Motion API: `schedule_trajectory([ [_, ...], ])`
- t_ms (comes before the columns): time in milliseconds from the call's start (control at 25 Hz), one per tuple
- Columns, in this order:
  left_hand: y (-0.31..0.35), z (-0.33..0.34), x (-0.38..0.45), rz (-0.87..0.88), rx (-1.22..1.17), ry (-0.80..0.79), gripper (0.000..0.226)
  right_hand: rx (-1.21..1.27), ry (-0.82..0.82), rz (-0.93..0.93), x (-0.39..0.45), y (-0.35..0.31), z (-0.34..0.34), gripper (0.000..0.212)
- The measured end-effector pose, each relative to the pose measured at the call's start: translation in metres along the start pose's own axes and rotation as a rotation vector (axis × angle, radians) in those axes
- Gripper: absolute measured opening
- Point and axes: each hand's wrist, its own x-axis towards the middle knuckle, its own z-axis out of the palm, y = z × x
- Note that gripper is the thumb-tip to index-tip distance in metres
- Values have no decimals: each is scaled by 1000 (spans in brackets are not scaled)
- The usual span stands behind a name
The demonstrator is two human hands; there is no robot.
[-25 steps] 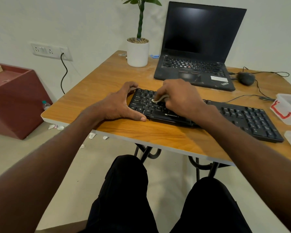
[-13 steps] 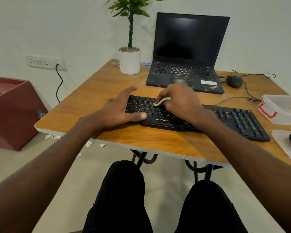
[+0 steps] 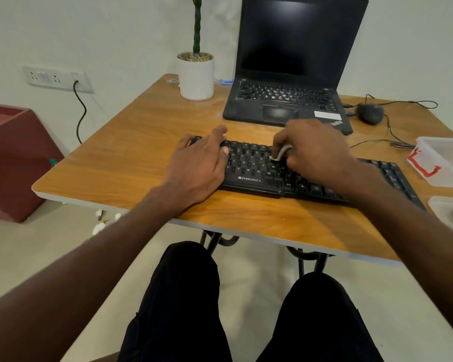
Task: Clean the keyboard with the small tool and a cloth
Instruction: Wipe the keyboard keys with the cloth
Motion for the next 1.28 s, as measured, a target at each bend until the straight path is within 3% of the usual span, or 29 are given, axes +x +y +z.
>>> schedule_trajectory([
  [160,1,-1,0,-2,-9,7,41,128,122,-79,5,-35,22,27],
  [320,-1,0,1,-17,1,9,40,45,17,-173,6,-28,18,30],
  [480,-1,1,1,-25,0,9,39,79,-59,-110,-2,1,3,30],
  [680,1,0,1,-24,5,0,43,277,68,-67,4,-19,13,30],
  [880,2,-2,0,-34,-13,7,39,65,57,-160,4,-32,20,29],
  [1080,2,-2,0,-39,-14,1,37,-49,-27,-46,-22,5,-4,30],
  [1280,5,-3,0,-35,-6,2,40,225,138,-23,-8,-35,14,28],
])
